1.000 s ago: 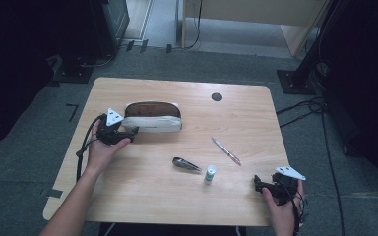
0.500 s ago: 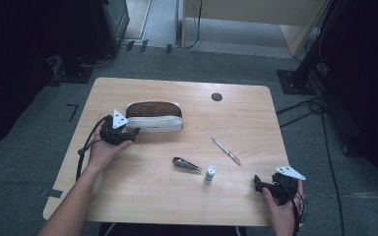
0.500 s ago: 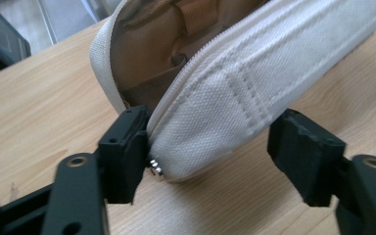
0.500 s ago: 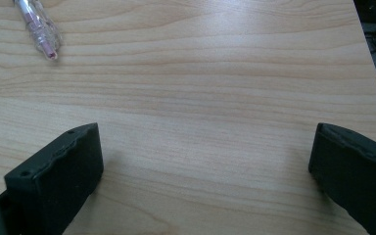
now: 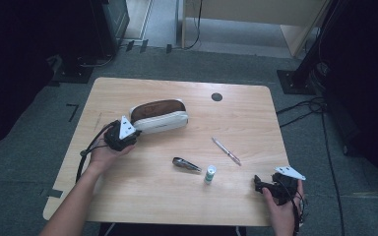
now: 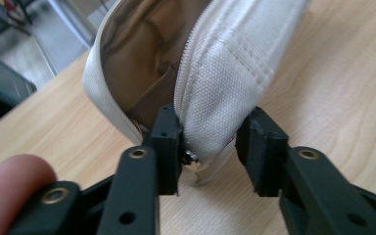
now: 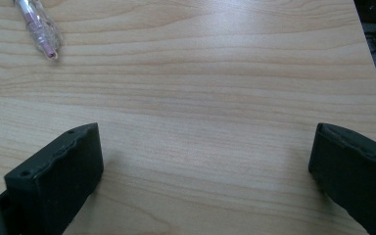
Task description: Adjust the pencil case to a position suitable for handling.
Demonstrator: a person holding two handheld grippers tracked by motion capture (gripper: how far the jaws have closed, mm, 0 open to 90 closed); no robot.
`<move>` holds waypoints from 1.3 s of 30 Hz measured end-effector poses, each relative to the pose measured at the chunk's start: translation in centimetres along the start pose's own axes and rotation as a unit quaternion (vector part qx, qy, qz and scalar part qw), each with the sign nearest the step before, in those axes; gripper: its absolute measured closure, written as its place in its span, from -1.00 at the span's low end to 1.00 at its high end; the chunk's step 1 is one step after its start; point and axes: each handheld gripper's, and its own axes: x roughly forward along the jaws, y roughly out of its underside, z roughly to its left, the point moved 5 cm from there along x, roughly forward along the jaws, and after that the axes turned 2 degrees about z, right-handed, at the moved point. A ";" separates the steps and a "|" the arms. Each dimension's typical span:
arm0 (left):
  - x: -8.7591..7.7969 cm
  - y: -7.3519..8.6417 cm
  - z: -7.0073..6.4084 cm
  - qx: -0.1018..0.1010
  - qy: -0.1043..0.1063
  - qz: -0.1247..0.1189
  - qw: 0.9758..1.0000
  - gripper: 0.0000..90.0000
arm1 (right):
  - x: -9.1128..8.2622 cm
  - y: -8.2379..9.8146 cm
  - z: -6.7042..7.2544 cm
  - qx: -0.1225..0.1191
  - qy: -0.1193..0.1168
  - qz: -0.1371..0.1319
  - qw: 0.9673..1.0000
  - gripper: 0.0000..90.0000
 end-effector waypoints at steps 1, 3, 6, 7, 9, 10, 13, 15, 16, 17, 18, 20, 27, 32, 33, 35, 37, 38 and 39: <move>-0.1 -0.1 -0.3 0.005 0.001 -0.002 1.000 0.51 | 0.0 0.0 0.0 0.000 0.000 0.000 1.000 -1.00; -0.2 -0.4 -0.9 0.018 0.005 -0.009 1.000 0.59 | 0.0 0.0 0.0 0.000 0.000 0.000 1.000 -1.00; -0.5 -0.8 -1.6 0.029 0.011 -0.018 0.999 0.71 | 0.0 0.0 0.0 0.000 0.000 0.000 1.000 -1.00; -0.5 -0.9 -1.9 0.029 0.011 -0.021 0.999 0.73 | 0.0 0.0 0.0 0.000 0.000 0.000 1.000 -1.00; -0.7 -1.2 -2.3 0.034 0.012 -0.024 0.999 0.76 | 0.0 0.0 0.0 0.000 0.000 0.000 1.000 -1.00; -0.9 -1.3 -2.5 0.035 0.011 -0.028 0.999 0.77 | 0.0 0.0 0.0 0.000 0.000 0.000 1.000 -1.00; -1.3 -1.6 -3.1 0.033 0.013 -0.032 0.999 0.78 | 0.0 0.0 0.0 0.000 -0.001 0.000 1.000 -1.00; -1.7 -1.7 -3.7 0.033 0.015 -0.034 0.999 0.78 | 0.0 0.0 0.0 -0.001 -0.001 0.000 1.000 -1.00; -2.0 -1.7 -4.0 0.036 0.016 -0.034 0.999 0.78 | 0.0 0.0 0.0 0.000 -0.001 0.000 1.000 -1.00; -2.2 -1.7 -4.4 0.035 0.018 -0.033 0.999 0.78 | 0.0 0.0 0.0 0.000 -0.001 0.000 1.000 -1.00; -2.4 -1.7 -4.7 0.036 0.017 -0.034 0.999 0.78 | 0.0 0.0 0.0 0.000 -0.001 0.000 1.000 -1.00; -2.8 -1.7 -5.4 0.030 0.017 -0.033 0.999 0.78 | 0.0 0.0 0.0 0.000 -0.001 0.000 1.000 -1.00; -3.9 -1.6 -7.8 0.024 0.014 -0.024 0.999 0.78 | 0.0 0.0 0.0 -0.001 -0.001 0.000 1.000 -1.00; -4.6 -1.4 -9.2 0.019 0.010 -0.011 1.000 0.78 | 0.0 0.0 0.0 0.000 0.000 0.000 1.000 -1.00; -4.7 -1.4 -9.3 0.015 0.009 -0.011 1.000 0.78 | 0.0 0.0 0.0 0.000 -0.001 0.000 1.000 -1.00; -5.0 -1.3 -9.6 0.010 0.006 -0.008 1.000 0.78 | 0.0 0.0 0.0 0.000 -0.001 0.000 1.000 -1.00; -5.2 -1.2 -9.9 0.007 0.003 -0.005 1.000 0.77 | 0.0 0.0 0.0 -0.001 -0.001 0.000 1.000 -1.00; -5.3 -1.1 -10.0 0.004 0.005 -0.007 1.000 0.77 | 0.0 0.0 0.0 0.000 0.000 0.000 1.000 -1.00; -5.3 -1.0 -10.1 0.002 0.007 -0.008 1.000 0.76 | 0.0 0.0 0.0 -0.001 -0.001 0.000 1.000 -1.00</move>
